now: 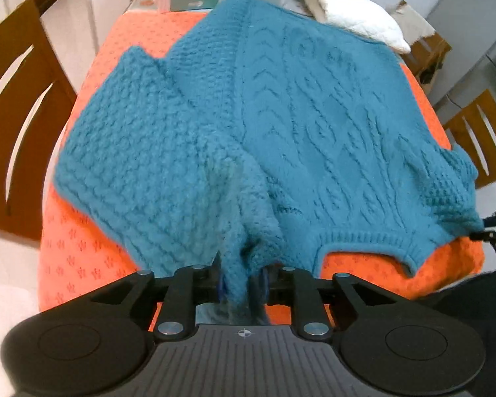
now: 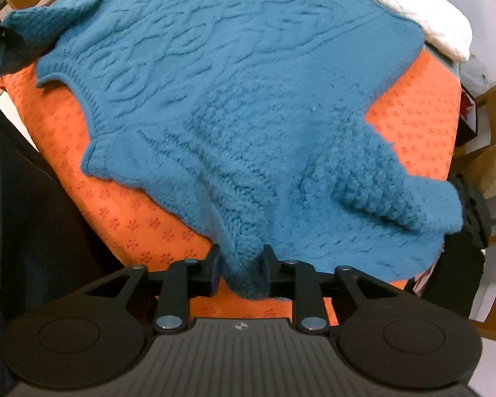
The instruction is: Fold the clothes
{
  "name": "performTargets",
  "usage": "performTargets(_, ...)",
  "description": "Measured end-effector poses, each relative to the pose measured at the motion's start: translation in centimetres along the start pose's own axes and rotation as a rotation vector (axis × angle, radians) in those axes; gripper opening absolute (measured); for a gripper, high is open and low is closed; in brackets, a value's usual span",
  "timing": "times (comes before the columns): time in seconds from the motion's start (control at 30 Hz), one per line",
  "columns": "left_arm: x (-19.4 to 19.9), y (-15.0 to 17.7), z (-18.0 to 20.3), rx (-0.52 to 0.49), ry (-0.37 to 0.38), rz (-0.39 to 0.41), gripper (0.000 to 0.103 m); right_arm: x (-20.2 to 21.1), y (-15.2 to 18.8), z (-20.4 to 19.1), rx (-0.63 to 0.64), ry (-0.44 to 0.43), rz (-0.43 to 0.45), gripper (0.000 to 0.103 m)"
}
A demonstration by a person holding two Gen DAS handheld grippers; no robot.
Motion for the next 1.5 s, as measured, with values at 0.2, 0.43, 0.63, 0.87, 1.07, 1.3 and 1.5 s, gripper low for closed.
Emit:
performTargets(0.2, 0.7, 0.0, 0.8, 0.048, 0.093, 0.004, 0.060, 4.3, -1.1, 3.3, -0.054, 0.023, 0.106, 0.046)
performTargets(0.43, 0.5, 0.9, 3.4, 0.032, 0.151, -0.024, 0.061, 3.7, -2.4, 7.3, -0.031, 0.083, 0.100, 0.056)
performTargets(0.63, -1.5, 1.9, 7.8, -0.054, 0.079, -0.024, 0.062, 0.1, -3.7, 10.7, 0.052, 0.078, 0.041, 0.061)
performTargets(0.87, -2.5, 1.2, 10.9, -0.023, -0.001, -0.002, 0.063, -3.8, -4.9, 12.5, 0.206, 0.020, -0.053, 0.051)
performTargets(1.07, -1.5, 0.4, 11.2, 0.029, -0.029, 0.024, 0.063, -2.8, -4.8, 13.1, 0.270, -0.014, -0.155, 0.014)
performTargets(1.3, 0.2, -1.2, 9.2, 0.138, 0.021, 0.086, 0.063, -0.3, -3.3, 17.7, 0.196, 0.104, -0.200, 0.013)
performTargets(1.5, -0.2, -4.1, 7.4, 0.150, 0.029, 0.114, 0.068, -1.8, -4.7, 17.6, 0.122, 0.077, -0.178, 0.027)
Point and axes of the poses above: each gripper's, at about its wrist camera, not at the fingertips, and x roughly against the way its jaws point, z to its right, y to its underside, the point moved 1 cm from there along -x, roughly the way its jaws point, and after that the axes turned 8 degrees about -y, right-handed, at the moved point
